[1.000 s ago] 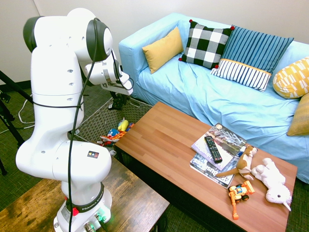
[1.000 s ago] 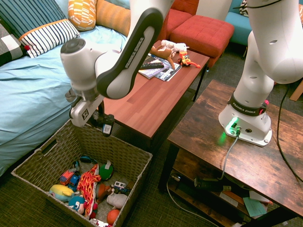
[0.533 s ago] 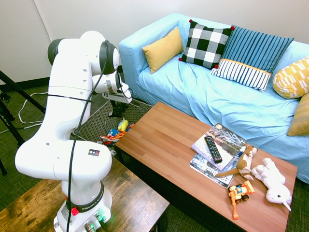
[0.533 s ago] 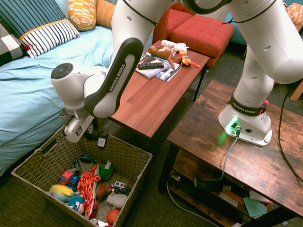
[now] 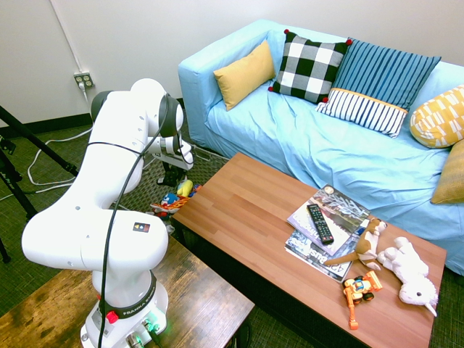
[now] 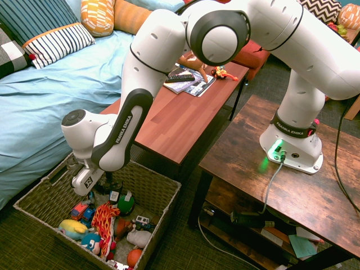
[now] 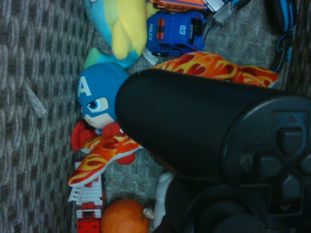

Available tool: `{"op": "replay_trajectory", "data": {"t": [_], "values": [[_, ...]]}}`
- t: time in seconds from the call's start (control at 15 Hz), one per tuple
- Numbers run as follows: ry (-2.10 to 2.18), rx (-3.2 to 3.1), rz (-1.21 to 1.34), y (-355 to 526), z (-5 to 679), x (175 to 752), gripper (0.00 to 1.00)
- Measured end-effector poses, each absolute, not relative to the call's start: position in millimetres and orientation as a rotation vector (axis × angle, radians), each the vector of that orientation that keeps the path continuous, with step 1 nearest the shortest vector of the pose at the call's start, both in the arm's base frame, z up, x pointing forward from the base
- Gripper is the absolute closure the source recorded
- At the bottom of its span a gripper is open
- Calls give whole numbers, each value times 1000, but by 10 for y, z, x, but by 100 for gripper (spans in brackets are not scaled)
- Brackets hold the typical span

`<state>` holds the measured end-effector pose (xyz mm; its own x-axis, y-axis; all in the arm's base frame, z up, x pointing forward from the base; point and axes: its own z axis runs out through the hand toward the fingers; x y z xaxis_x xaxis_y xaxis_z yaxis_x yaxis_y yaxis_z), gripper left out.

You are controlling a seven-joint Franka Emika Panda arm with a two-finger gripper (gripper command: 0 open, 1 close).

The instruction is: Put the gamepad in the basket

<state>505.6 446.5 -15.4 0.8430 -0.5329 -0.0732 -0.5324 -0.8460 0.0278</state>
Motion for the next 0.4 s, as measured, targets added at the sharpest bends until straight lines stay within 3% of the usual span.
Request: {"op": "replay_trajectory", "data": {"t": [0.4], "values": [[-863, 3011, -157, 4553, -268, 5152, 0]]}}
